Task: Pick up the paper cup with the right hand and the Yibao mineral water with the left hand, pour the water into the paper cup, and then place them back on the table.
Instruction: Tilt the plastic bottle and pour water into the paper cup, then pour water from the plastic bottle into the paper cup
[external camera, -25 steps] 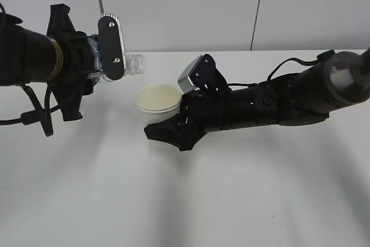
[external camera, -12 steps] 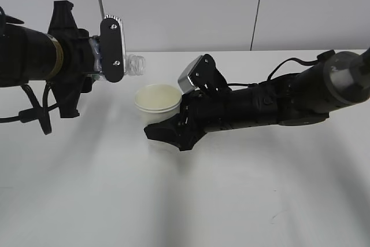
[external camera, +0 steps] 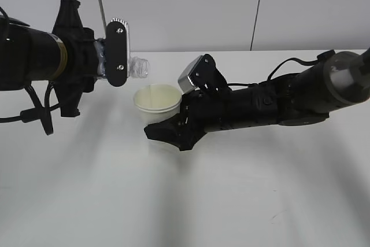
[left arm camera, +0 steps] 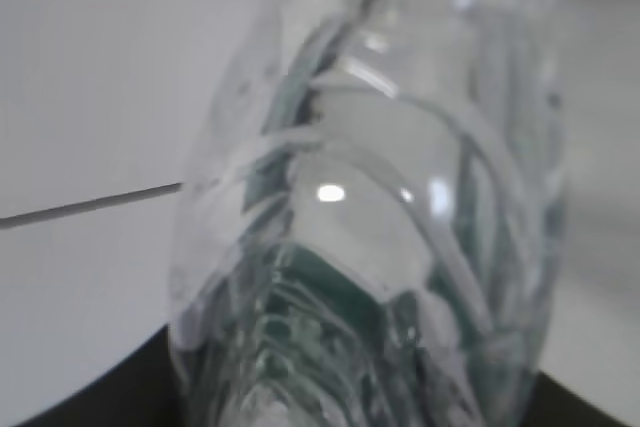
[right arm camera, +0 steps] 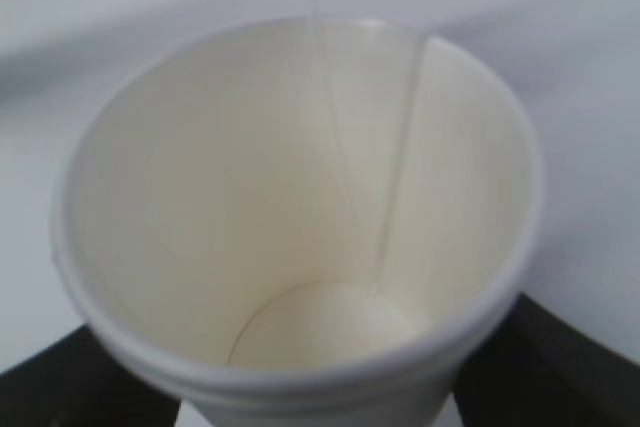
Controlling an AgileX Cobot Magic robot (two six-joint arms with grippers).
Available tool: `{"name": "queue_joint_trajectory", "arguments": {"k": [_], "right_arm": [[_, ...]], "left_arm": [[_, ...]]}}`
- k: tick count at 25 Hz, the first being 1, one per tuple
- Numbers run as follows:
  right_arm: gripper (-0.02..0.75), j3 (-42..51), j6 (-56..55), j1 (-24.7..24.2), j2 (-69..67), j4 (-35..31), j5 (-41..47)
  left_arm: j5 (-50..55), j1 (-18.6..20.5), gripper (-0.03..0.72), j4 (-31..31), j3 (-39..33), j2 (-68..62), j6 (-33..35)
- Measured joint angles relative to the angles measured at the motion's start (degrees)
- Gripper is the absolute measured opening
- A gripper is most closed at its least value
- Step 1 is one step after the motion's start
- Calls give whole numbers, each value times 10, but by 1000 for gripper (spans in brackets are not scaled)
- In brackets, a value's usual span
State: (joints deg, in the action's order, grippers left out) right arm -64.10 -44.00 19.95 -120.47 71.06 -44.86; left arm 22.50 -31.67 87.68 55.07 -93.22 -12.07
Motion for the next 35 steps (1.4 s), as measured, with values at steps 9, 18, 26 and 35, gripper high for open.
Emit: {"name": "queue_joint_trajectory", "arguments": {"k": [9, 18, 26, 35], "right_arm": [[551, 0, 0, 0, 0, 0, 0], [550, 0, -1, 0, 0, 0, 2], [550, 0, -1, 0, 0, 0, 3], [550, 0, -1, 0, 0, 0, 5]], "left_arm": [[17, -3, 347, 12, 0, -16, 0], [18, -3, 347, 23, 0, -16, 0], [18, -3, 347, 37, 0, -16, 0], [18, -3, 346, 42, 0, -16, 0]]}}
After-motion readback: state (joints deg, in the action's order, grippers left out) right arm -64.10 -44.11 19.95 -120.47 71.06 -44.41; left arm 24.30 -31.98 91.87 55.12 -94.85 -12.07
